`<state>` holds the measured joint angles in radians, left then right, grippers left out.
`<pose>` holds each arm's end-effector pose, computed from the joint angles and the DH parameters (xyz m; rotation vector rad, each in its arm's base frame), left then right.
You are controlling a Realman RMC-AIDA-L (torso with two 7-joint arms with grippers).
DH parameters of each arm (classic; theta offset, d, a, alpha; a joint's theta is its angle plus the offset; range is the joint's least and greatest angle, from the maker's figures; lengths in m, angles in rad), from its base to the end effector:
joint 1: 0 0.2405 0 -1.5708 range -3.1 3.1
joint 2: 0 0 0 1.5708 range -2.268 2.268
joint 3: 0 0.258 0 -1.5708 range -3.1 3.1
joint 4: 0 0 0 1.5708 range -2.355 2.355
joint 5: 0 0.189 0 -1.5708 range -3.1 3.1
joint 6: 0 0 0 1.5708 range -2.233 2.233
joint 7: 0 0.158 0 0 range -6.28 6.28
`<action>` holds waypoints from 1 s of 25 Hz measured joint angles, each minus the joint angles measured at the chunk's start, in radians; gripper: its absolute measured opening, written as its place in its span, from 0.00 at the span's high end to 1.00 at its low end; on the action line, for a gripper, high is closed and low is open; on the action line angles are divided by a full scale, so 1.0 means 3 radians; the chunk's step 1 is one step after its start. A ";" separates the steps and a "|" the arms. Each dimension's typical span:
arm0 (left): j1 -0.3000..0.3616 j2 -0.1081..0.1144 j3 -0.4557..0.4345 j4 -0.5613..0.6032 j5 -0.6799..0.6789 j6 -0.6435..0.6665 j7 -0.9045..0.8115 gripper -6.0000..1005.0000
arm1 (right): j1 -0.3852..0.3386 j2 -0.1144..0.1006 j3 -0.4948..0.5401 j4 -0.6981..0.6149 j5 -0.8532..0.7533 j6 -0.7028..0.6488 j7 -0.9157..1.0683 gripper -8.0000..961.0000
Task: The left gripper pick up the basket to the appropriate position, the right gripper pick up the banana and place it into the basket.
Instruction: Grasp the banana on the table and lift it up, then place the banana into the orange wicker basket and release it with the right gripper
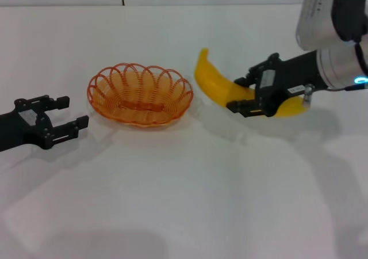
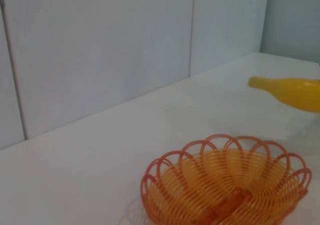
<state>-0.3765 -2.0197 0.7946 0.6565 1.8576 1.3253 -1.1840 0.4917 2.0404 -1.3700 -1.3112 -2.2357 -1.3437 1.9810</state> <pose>-0.3112 0.3139 0.0103 -2.5004 -0.5309 -0.4555 0.1877 0.3421 -0.0155 -2.8055 0.3196 -0.1033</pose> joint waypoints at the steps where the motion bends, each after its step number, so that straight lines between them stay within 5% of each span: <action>1: -0.0002 -0.0002 0.0000 0.0000 0.0000 0.0000 0.0001 0.33 | 0.0020 0.0000 -0.0022 0.0006 0.0026 0.0012 -0.0018 0.49; 15: -0.0009 -0.0012 0.0009 0.0000 0.0000 0.0000 0.0006 0.34 | 0.0334 0.0014 -0.0833 0.0061 0.0216 0.0757 -0.0030 0.49; 25: -0.0052 -0.0022 0.0030 0.0000 0.0000 0.0000 0.0017 0.34 | 0.0804 0.0026 -0.1182 0.0694 0.0292 0.1333 0.0038 0.49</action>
<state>-0.3921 -2.0263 0.8037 0.6565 1.8576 1.3254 -1.1787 0.7328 2.0483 -1.7246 -1.1029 -2.1482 -0.9436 1.9923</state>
